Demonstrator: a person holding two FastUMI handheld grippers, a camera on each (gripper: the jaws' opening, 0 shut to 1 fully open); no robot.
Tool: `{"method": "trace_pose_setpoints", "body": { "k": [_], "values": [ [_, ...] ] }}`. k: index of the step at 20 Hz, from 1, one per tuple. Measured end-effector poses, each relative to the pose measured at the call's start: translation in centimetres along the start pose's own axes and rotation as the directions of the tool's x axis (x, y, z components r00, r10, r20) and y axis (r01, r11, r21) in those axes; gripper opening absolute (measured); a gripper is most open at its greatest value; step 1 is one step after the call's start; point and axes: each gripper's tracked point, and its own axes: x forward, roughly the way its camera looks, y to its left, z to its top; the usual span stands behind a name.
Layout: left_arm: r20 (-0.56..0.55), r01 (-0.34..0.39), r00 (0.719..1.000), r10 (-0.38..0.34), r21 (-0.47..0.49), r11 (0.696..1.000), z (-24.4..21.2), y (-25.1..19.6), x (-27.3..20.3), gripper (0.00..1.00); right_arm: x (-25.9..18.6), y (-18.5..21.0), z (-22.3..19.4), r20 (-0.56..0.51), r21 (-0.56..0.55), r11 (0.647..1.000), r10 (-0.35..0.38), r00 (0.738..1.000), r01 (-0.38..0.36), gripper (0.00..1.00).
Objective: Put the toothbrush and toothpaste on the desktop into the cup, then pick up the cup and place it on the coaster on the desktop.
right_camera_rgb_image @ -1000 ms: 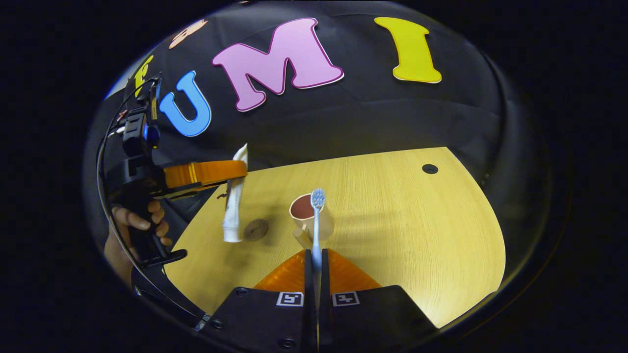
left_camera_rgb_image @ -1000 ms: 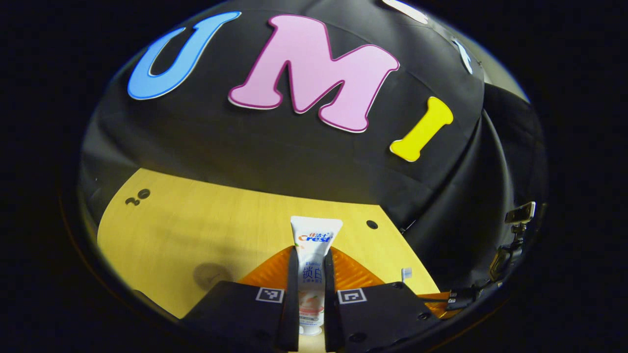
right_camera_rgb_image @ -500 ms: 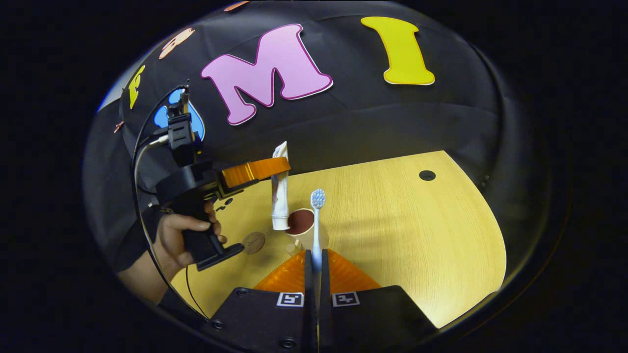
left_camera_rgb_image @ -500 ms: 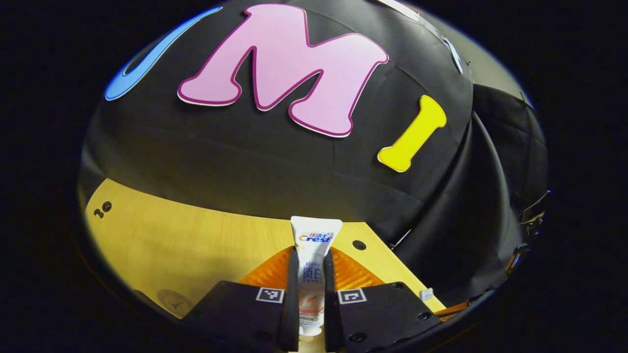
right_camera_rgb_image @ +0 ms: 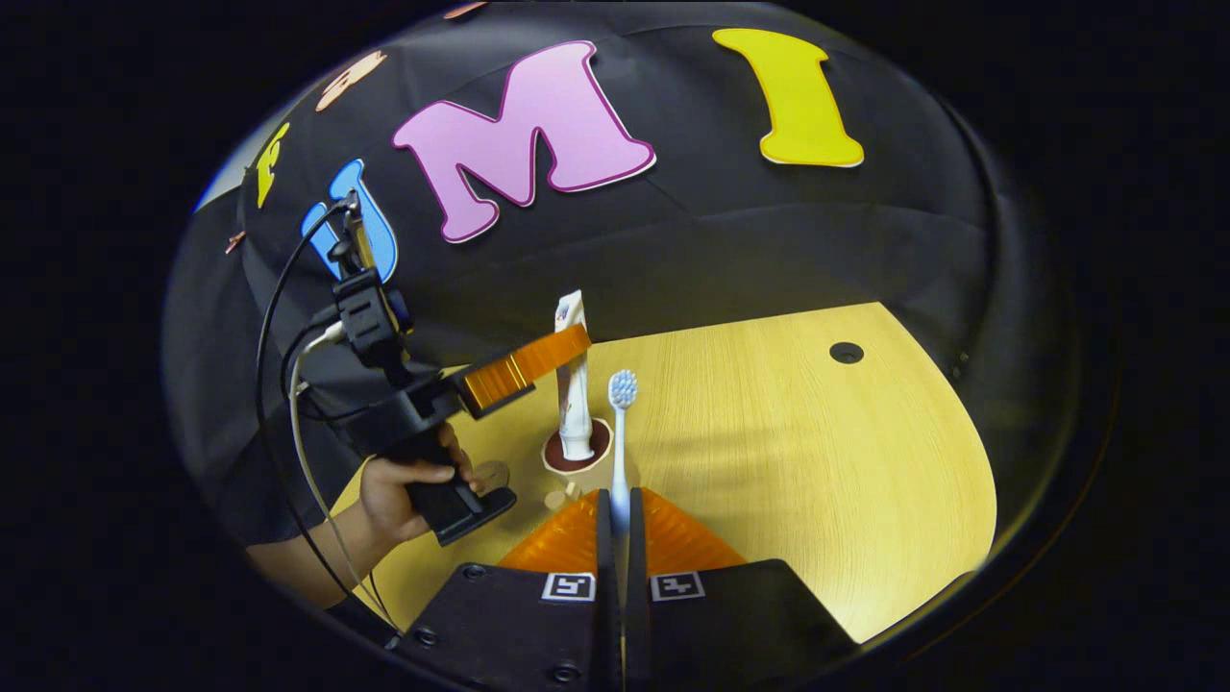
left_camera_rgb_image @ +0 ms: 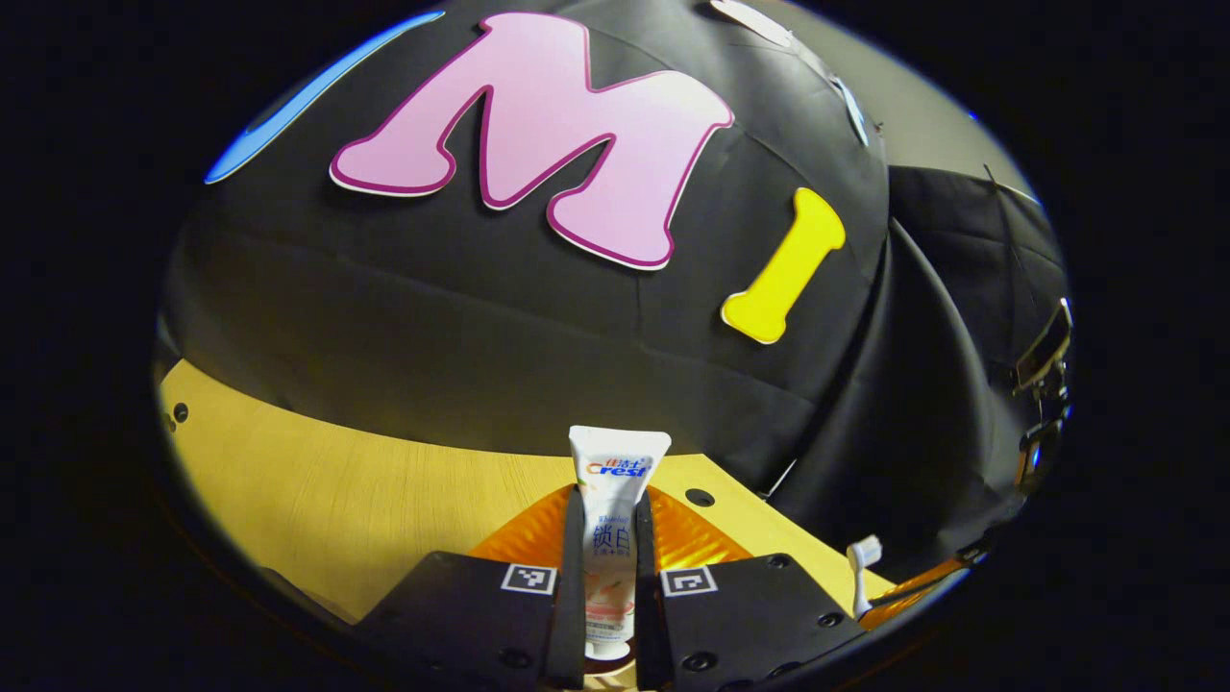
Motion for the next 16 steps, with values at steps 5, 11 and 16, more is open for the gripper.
{"method": "trace_pose_setpoints", "body": {
  "k": [5, 11, 16],
  "values": [
    [-0.018, -0.004, 1.000, 0.005, 0.052, 0.999, -3.9, 1.1, 0.3, 0.35, 1.8, 0.1, 0.2, 0.033, -0.002, 1.000, -0.003, 0.999, 0.003, 0.06],
    [-0.005, -0.049, 0.999, 0.049, 0.058, 0.997, -4.1, 1.7, -1.5, 0.73, 2.6, 1.0, 0.8, 0.074, -0.048, 0.999, 0.005, 0.997, -0.002, 0.06],
    [0.066, -0.133, 0.989, 0.130, 0.031, 0.991, -0.4, 3.3, -6.3, 0.98, 3.7, 2.1, 2.7, 0.141, -0.049, 0.999, 0.029, 0.990, -0.022, 0.06]
  ]
}}
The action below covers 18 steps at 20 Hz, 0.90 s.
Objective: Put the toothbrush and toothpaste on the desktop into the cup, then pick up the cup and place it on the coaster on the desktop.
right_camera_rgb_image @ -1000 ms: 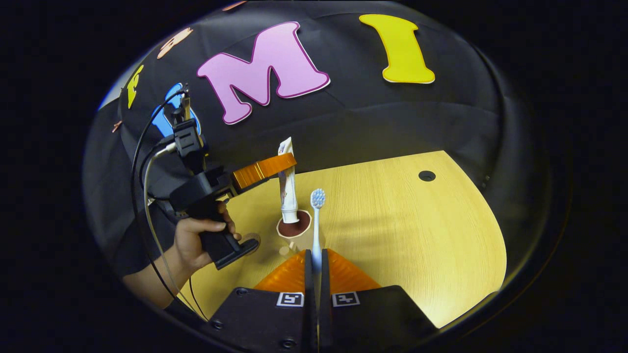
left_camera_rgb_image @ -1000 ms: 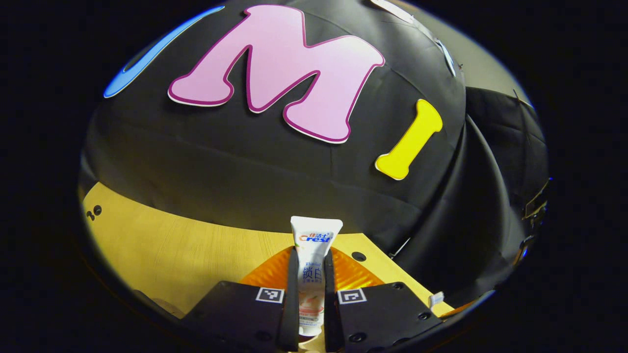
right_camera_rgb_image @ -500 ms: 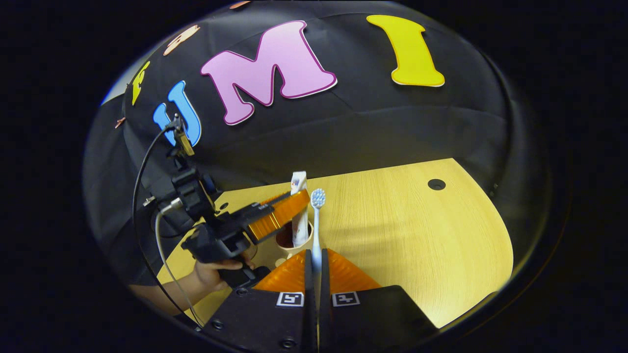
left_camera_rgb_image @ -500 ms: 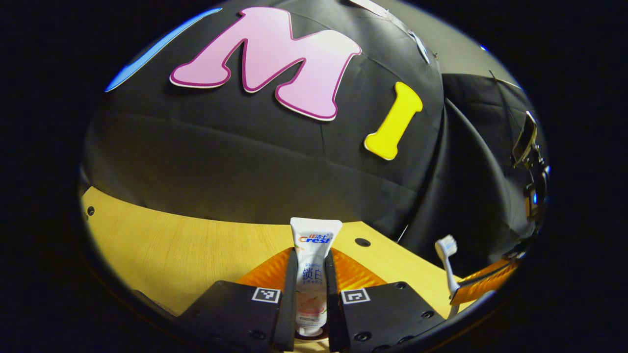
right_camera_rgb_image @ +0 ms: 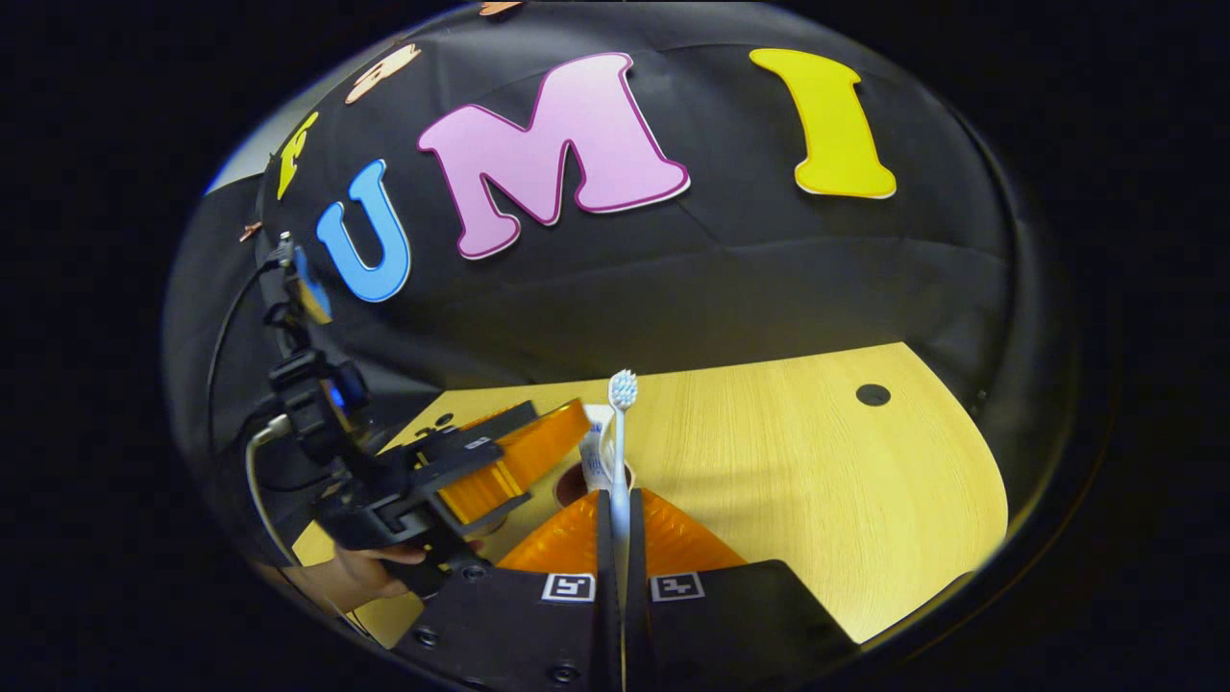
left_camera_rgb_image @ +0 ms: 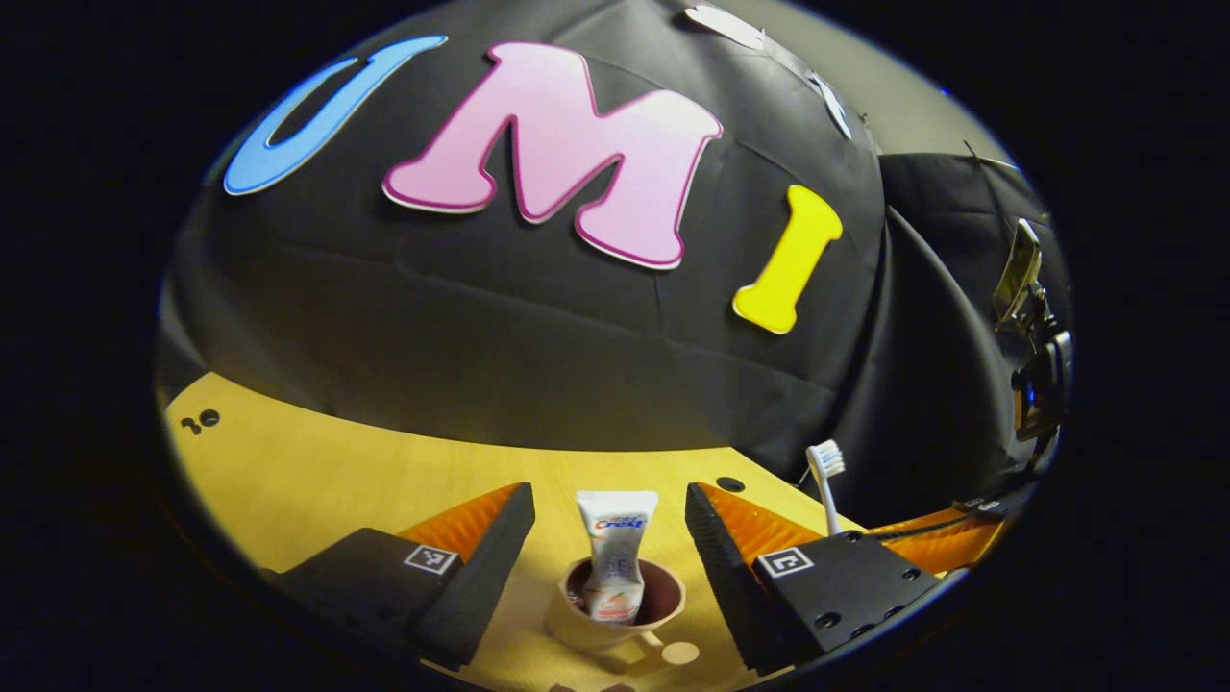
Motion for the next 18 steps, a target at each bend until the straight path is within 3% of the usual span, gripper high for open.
{"method": "trace_pose_setpoints", "body": {
  "k": [4, 9, 12, 18],
  "values": [
    [0.046, -0.084, 0.995, 0.086, -0.046, 0.995, 1.9, 3.2, -4.5, 0.98, 2.1, 0.7, 2.2, 0.067, 0.008, 1.000, 0.010, 0.998, -0.010, 0.06],
    [-0.013, -0.222, 0.975, 0.222, -0.078, 0.972, -0.3, 7.5, -8.6, 0.98, 4.9, 3.1, 5.7, 0.192, 0.025, 0.997, 0.066, 0.979, -0.072, 0.06],
    [-0.033, -0.237, 0.971, 0.235, -0.076, 0.969, -1.5, 8.4, -10.4, 0.98, 7.3, 4.3, 6.6, 0.242, 0.018, 0.993, 0.108, 0.964, -0.116, 0.06],
    [-0.052, -0.233, 0.972, 0.230, -0.042, 0.972, -3.6, 8.4, -11.4, 0.98, 11.0, 4.3, 4.5, 0.262, -0.014, 0.993, 0.115, 0.958, -0.115, 0.06]
  ]
}}
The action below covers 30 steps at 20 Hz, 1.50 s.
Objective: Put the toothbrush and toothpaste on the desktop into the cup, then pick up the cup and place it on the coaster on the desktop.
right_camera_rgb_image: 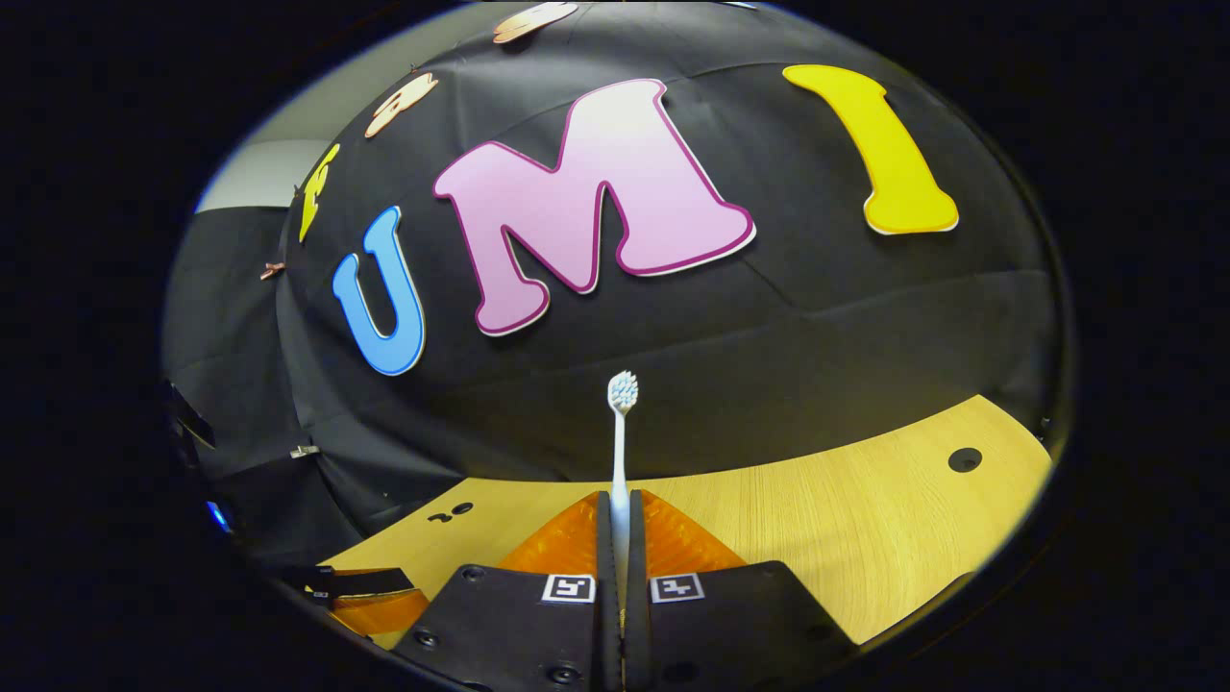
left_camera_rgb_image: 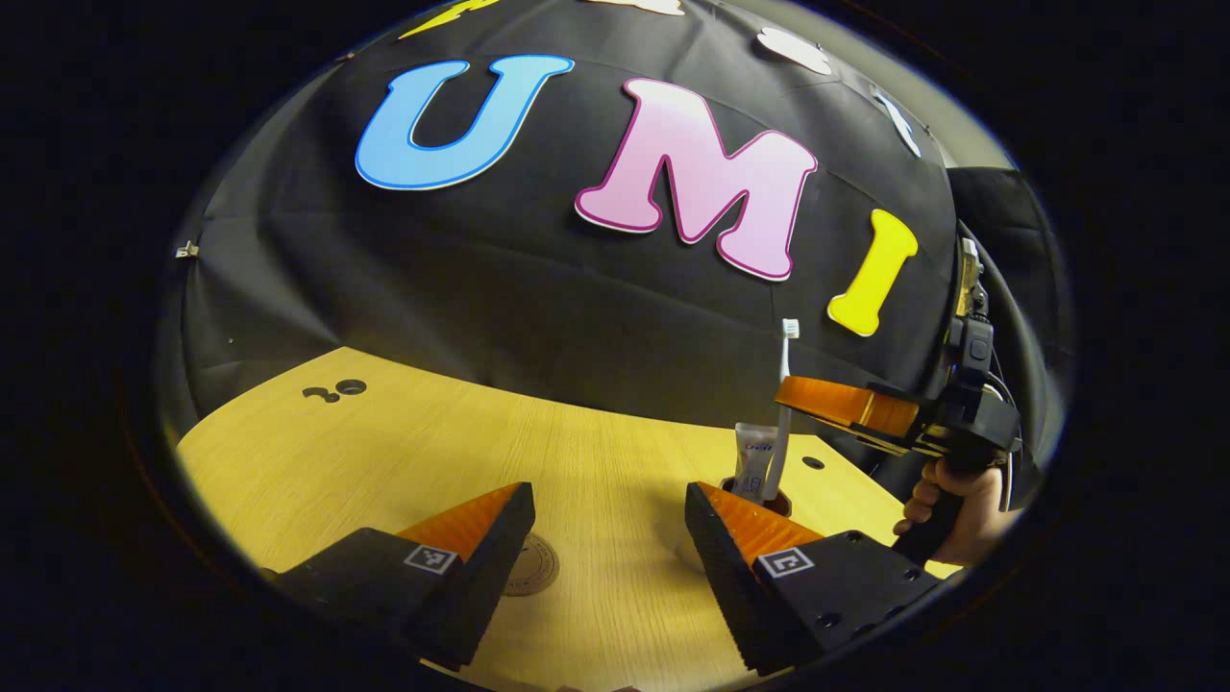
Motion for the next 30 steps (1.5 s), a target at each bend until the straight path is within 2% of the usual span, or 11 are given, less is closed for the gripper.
{"method": "trace_pose_setpoints", "body": {
  "k": [5, 8, 16, 17, 18, 21, 23, 24, 25, 26, 30],
  "values": [
    [-0.018, -0.012, 1.000, 0.012, 0.008, 1.000, -1.5, -0.2, -0.3, 0.98, -0.5, 1.3, -1.9, 0.032, -0.087, 0.996, 0.023, 0.999, -0.021, 0.06],
    [-0.021, -0.006, 1.000, 0.006, 0.001, 1.000, -2.2, -0.5, -0.3, 0.97, -1.3, 1.0, -3.0, 0.070, -0.138, 0.990, -0.007, 0.997, 0.016, 0.06],
    [-0.058, -0.011, 0.998, 0.011, -0.007, 1.000, -4.5, -0.6, -1.5, 0.97, -2.9, 2.0, -5.1, 0.036, -0.193, 0.981, 0.022, 0.999, -0.015, 0.12],
    [-0.066, -0.016, 0.998, 0.015, -0.011, 1.000, -4.8, -0.6, -1.8, 0.97, -3.3, 2.0, -5.3, 0.026, -0.182, 0.983, 0.020, 0.999, -0.015, 0.16],
    [-0.070, -0.020, 0.997, 0.019, -0.017, 1.000, -4.9, -0.5, -2.2, 0.97, -3.7, 2.0, -5.2, 0.022, -0.174, 0.985, 0.021, 1.000, -0.017, 0.34],
    [-0.082, -0.035, 0.996, 0.032, -0.036, 0.999, -5.5, -0.2, -3.7, 0.98, -4.5, 1.6, -4.9, 0.010, -0.171, 0.985, 0.002, 1.000, 0.000, 0.77],
    [-0.102, -0.047, 0.994, 0.041, -0.055, 0.997, -6.1, 0.4, -4.9, 0.98, -5.2, 1.7, -4.5, -0.007, -0.142, 0.990, -0.017, 1.000, 0.016, 0.80],
    [-0.112, -0.050, 0.993, 0.042, -0.069, 0.996, -6.3, 0.6, -5.5, 0.98, -5.6, 1.8, -4.5, -0.020, -0.127, 0.992, -0.029, 0.999, 0.026, 0.89],
    [-0.121, -0.053, 0.992, 0.043, -0.081, 0.995, -6.7, 0.8, -5.9, 0.98, -5.7, 1.7, -4.5, -0.039, -0.114, 0.993, -0.047, 0.998, 0.042, 0.88],
    [-0.132, -0.057, 0.990, 0.045, -0.085, 0.995, -6.9, 1.1, -6.5, 0.98, -5.9, 1.6, -4.6, -0.060, -0.105, 0.993, -0.063, 0.996, 0.056, 0.97],
    [-0.147, -0.086, 0.986, 0.075, -0.071, 0.994, -6.6, 2.7, -8.6, 0.98, -6.5, 1.1, -5.6, -0.193, -0.073, 0.989, -0.138, 0.971, 0.127, 0.97]
  ]
}}
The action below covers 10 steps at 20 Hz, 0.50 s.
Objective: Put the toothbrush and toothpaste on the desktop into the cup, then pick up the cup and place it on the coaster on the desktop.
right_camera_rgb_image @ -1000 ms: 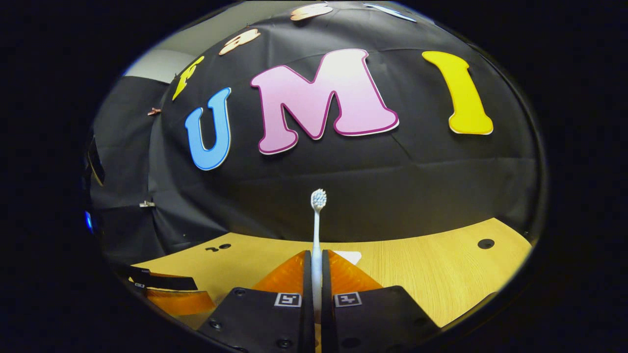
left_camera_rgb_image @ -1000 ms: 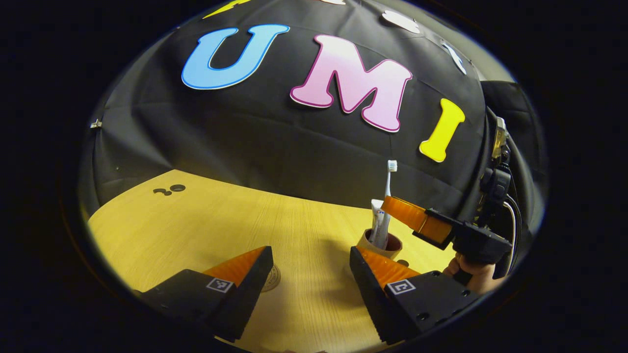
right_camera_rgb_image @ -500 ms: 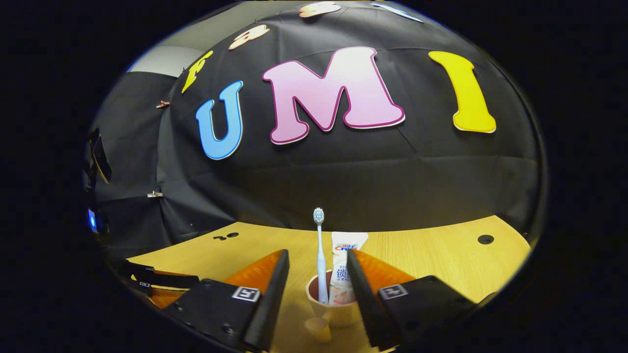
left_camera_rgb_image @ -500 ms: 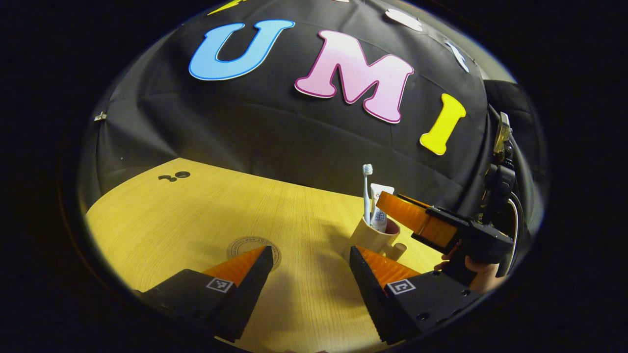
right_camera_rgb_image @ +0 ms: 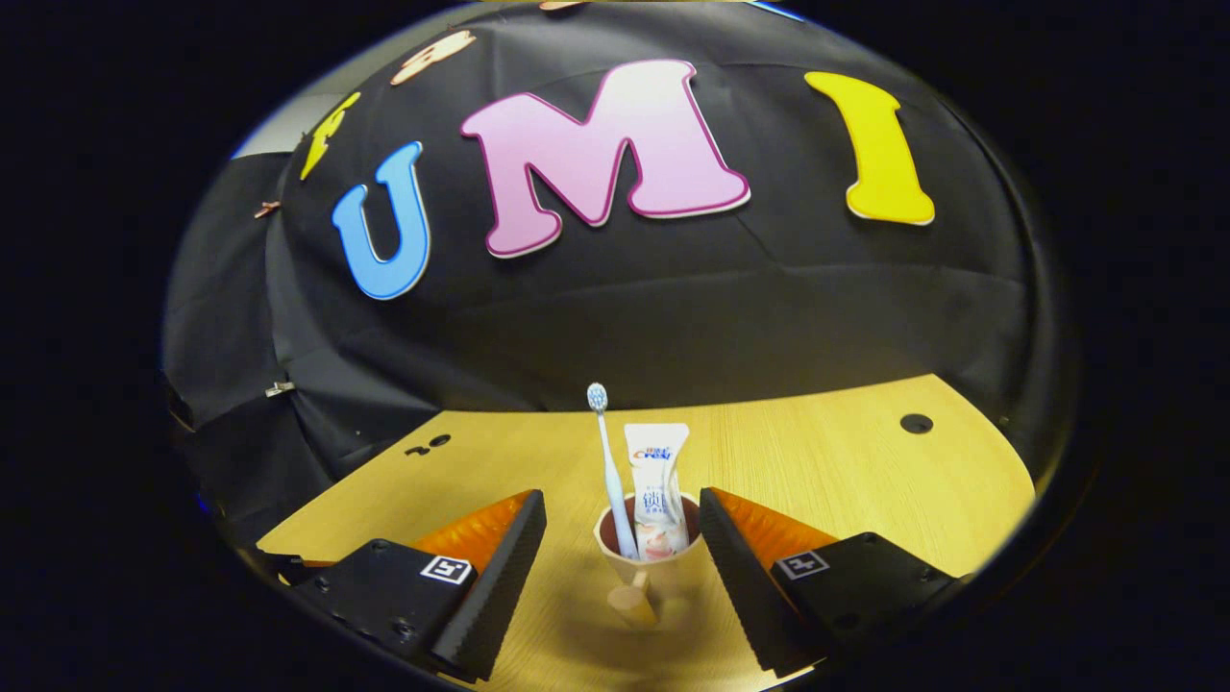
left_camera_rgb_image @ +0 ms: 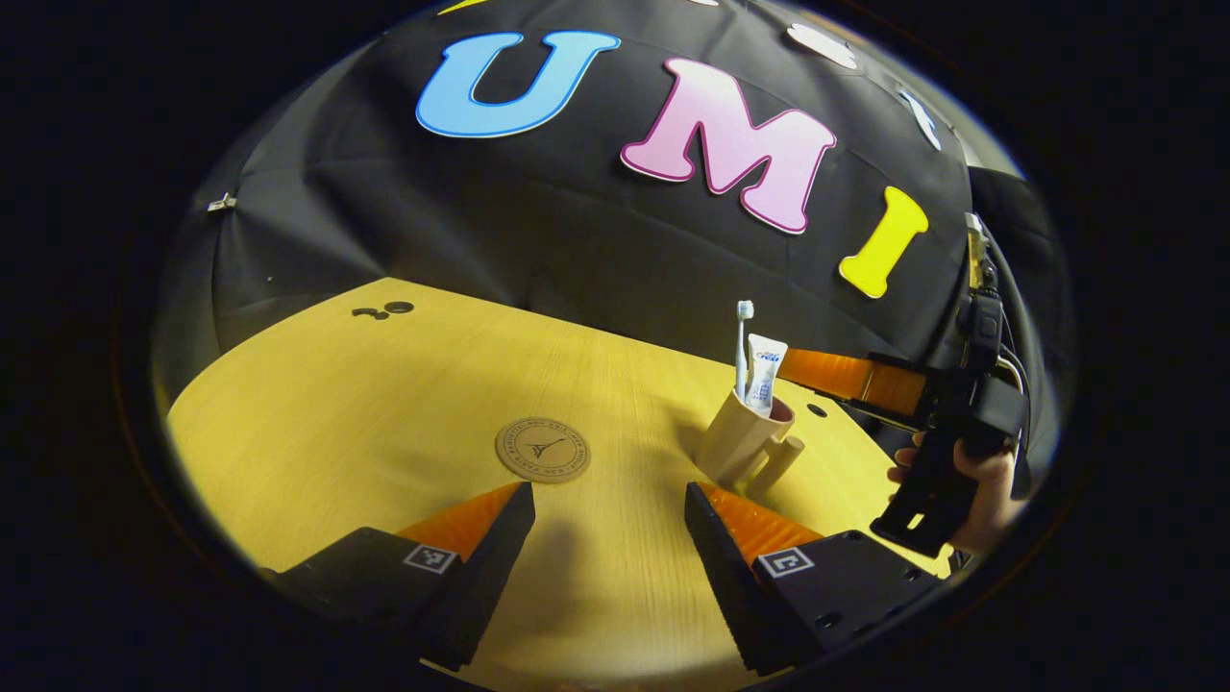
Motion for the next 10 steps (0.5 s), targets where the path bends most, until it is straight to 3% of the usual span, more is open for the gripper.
{"method": "trace_pose_setpoints", "body": {
  "k": [3, 6, 10],
  "values": [
    [0.023, 0.002, 1.000, -0.002, -0.034, 0.999, 1.4, 0.4, -1.3, 0.97, -0.3, -0.2, -0.1, -0.121, 0.093, 0.995, -0.018, 0.992, 0.030, 0.98],
    [0.045, -0.020, 0.999, 0.022, -0.043, 0.999, 2.9, 1.6, -2.4, 0.98, -0.2, -0.4, -0.5, -0.246, 0.164, 0.985, -0.018, 0.969, 0.060, 0.97],
    [0.059, -0.061, 0.996, 0.066, -0.079, 0.995, 4.1, 3.5, -4.0, 0.98, -0.6, 0.0, -2.6, -0.427, 0.155, 0.984, -0.010, 0.904, 0.084, 0.98]
  ]
}}
